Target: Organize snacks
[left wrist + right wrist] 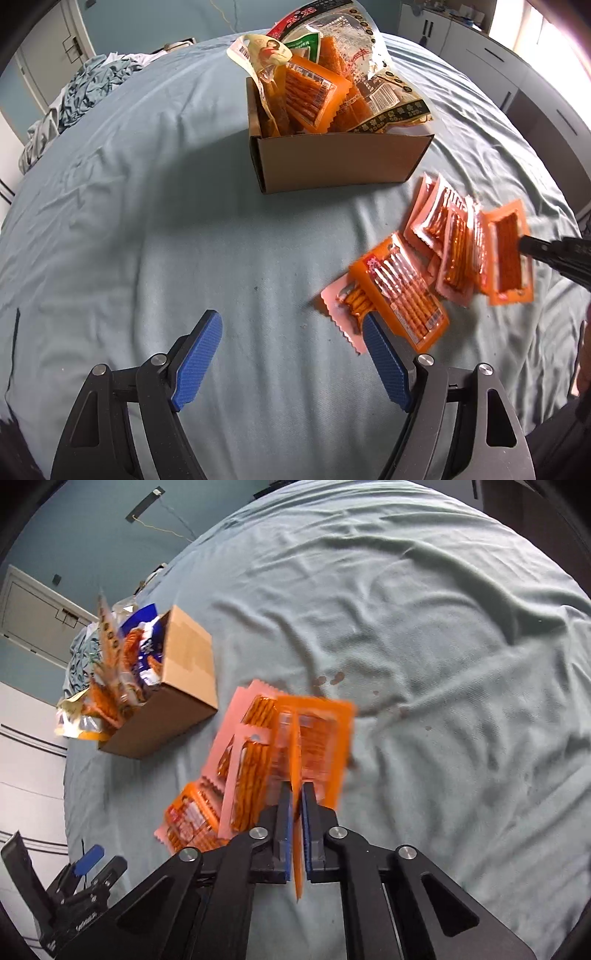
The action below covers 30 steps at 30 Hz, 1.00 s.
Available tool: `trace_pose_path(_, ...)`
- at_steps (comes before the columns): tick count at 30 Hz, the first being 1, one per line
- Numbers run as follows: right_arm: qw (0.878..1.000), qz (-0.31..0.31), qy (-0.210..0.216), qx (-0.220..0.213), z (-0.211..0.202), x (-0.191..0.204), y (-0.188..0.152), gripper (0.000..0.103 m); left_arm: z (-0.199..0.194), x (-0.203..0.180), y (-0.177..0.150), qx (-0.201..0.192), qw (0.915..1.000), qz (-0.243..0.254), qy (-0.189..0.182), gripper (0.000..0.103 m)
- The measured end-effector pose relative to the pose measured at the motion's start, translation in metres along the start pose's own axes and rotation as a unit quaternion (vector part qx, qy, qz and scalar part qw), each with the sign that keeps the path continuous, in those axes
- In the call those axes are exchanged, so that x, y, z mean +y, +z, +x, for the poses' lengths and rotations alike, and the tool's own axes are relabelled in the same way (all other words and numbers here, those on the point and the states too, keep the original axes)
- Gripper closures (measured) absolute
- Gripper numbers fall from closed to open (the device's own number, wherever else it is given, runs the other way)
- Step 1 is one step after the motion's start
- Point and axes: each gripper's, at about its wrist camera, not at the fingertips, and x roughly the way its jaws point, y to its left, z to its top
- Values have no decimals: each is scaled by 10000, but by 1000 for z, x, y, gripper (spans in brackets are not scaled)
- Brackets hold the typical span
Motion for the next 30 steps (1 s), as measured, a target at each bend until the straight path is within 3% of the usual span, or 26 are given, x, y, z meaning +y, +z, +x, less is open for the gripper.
trace_pose_path(8,9990,17,371,-264,-64,-14,-37,103,-2,-1,-2,-26,10000,19,5,24)
trace_pose_path(19,9976,191,477,-462,-50,-21,-23,103,12,-22,-1,68,9993,276,-237,24)
trace_pose_path(24,9986,87,313,-415,-39,-15,-18,103,36,-41,2,386,9969,293,-615,24)
trace_pose_path(30,9990,-141,-9,-427,-30,-6,-14,103,57,-58,7,614,9949,226,-770,24)
